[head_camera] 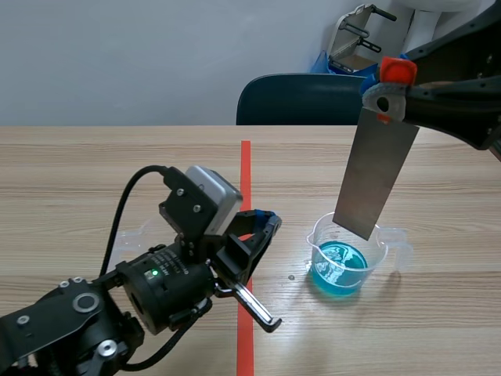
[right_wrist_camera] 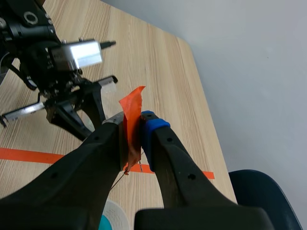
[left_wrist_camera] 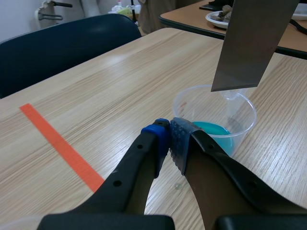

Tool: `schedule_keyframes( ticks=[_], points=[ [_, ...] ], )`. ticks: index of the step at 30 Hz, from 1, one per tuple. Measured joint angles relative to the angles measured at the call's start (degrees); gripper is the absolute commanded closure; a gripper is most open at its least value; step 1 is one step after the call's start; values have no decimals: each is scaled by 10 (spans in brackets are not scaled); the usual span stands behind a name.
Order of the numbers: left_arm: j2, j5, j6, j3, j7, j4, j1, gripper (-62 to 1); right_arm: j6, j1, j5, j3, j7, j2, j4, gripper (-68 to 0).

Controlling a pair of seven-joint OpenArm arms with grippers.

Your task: Do the redox reaction experiment

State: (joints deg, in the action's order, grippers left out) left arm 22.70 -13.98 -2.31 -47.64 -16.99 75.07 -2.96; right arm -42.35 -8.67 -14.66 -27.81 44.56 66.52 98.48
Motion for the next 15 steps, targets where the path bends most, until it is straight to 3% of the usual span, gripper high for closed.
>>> schedule_keyframes(
  ticks=[15],
  points=[
    [-59,-1,21,-26,-1,-91,-59,-25,0,0,0,0,0,0,0,-7]
  ],
)
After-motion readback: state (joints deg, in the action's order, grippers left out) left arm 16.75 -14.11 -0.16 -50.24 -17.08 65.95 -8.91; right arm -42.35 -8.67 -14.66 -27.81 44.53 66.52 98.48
